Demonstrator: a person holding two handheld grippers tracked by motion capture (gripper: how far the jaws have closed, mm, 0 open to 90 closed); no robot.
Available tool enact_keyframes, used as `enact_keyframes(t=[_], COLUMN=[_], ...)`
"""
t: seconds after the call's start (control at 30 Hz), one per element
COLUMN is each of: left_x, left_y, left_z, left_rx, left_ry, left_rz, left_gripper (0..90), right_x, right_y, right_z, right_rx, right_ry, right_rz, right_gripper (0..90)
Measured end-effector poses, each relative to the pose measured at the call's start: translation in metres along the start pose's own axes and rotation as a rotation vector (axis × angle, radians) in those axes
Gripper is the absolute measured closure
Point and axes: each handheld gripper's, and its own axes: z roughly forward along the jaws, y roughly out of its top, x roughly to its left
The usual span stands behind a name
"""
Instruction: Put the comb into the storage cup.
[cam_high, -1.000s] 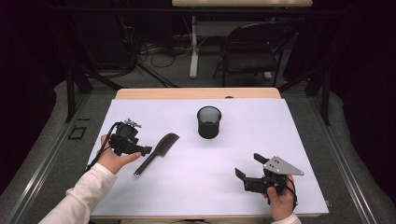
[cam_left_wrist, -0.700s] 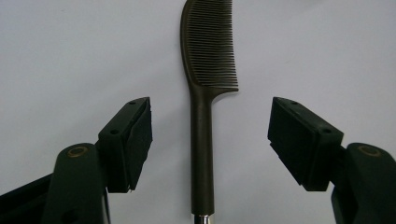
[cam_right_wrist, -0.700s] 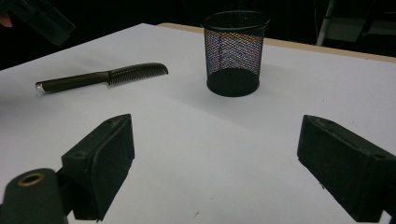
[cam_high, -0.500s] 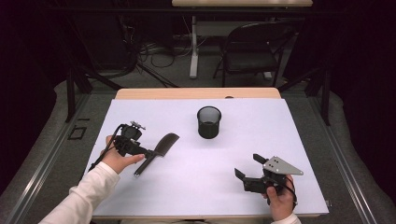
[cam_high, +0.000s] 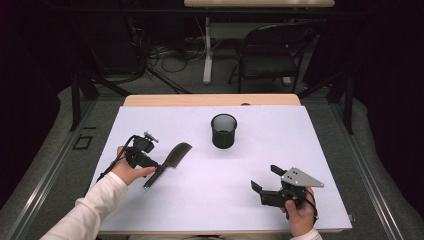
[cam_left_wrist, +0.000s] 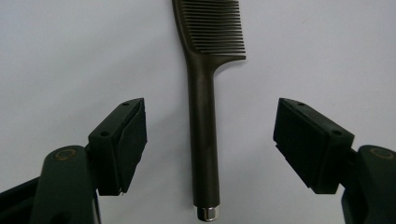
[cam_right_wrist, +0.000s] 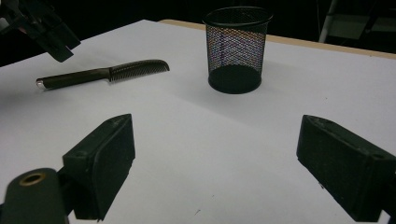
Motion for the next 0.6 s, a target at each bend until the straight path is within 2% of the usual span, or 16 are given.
enact_keyframes(t=[0.07,0.1,0.2,0.37,0.53,0.6], left_x=[0.001,0.002,0.004,0.005,0.005,0.004], left_y=[0.0,-0.001,-0.001,-0.002,-0.002,-0.002], left_z=[0.002,0.004,0.006,0.008,0.011,0.012], left_rx=[0.012,0.01,0.024,0.026,0.043,0.05], left_ry=[0.001,-0.005,-0.001,-0.017,-0.019,-0.02], left_rz=[-0.001,-0.014,-0.012,-0.018,0.005,0.001], left_gripper=[27.2,27.8,27.9,30.3,32.2,34.7], right_x=[0.0,0.0,0.0,0.0,0.0,0.001], right_y=[0.0,0.0,0.0,0.0,0.0,0.0], right_z=[0.0,0.0,0.0,0.0,0.001,0.001], right_rx=[0.001,0.001,0.003,0.007,0.011,0.012], right_ry=[0.001,0.001,0.001,0.002,0.005,0.005], right_rz=[-0.002,-0.002,-0.003,-0.002,-0.007,-0.005], right_gripper=[11.2,11.2,11.4,11.9,12.7,13.0])
